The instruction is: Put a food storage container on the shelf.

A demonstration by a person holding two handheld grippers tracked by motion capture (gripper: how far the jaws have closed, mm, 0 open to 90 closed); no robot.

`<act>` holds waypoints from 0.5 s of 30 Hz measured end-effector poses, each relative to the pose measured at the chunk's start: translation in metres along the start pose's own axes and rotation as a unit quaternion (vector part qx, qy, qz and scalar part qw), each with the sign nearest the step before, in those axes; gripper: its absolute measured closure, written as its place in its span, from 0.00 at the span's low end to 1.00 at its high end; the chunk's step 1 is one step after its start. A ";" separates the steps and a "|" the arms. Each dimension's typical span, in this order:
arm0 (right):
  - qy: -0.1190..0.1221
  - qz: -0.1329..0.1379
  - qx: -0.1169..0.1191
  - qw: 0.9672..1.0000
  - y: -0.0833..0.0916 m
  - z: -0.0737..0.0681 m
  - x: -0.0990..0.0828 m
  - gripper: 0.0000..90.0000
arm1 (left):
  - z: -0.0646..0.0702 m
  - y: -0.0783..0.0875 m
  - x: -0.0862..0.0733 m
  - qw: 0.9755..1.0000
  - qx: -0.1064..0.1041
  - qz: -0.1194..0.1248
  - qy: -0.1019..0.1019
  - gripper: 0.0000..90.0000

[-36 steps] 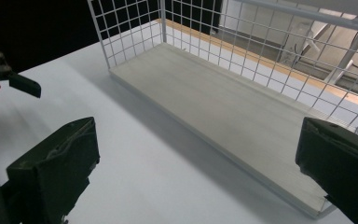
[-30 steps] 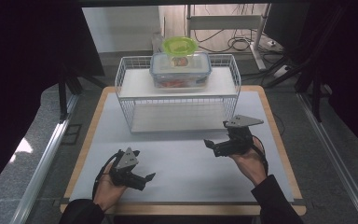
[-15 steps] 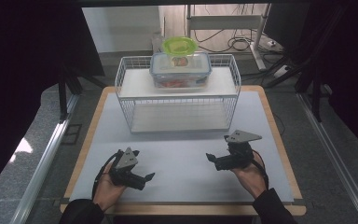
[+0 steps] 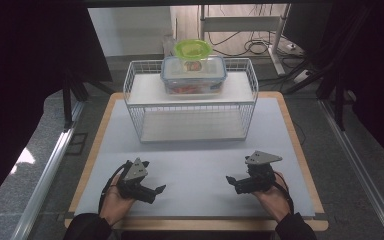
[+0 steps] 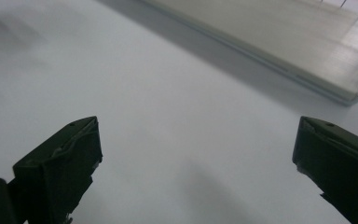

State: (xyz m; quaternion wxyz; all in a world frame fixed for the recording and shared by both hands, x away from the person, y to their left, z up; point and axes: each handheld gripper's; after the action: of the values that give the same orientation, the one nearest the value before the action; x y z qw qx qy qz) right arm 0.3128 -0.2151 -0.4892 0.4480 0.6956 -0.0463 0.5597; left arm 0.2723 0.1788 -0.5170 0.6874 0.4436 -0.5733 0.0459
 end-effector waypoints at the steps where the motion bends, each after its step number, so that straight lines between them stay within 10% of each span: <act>1: 0.000 -0.005 0.000 1.000 0.000 0.000 -0.002 0.01 | 0.000 0.000 0.000 1.000 0.000 0.000 0.001 0.01; 15: -0.004 -0.064 0.004 0.998 -0.008 -0.002 -0.021 0.01 | 0.000 -0.002 -0.001 1.000 0.000 -0.004 -0.001 0.01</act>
State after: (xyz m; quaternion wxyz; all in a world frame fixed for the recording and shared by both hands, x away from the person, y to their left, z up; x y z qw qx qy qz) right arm 0.3080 -0.2179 -0.5111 0.4797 0.7011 -0.0013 0.5276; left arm 0.2733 0.1778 -0.5193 0.6872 0.4463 -0.5717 0.0427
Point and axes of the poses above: each handheld gripper's, and its own axes: y roughly backward along the jaws, x roughly out of its top, z roughly to its right, and after that the axes turned 3 degrees about z, right-handed
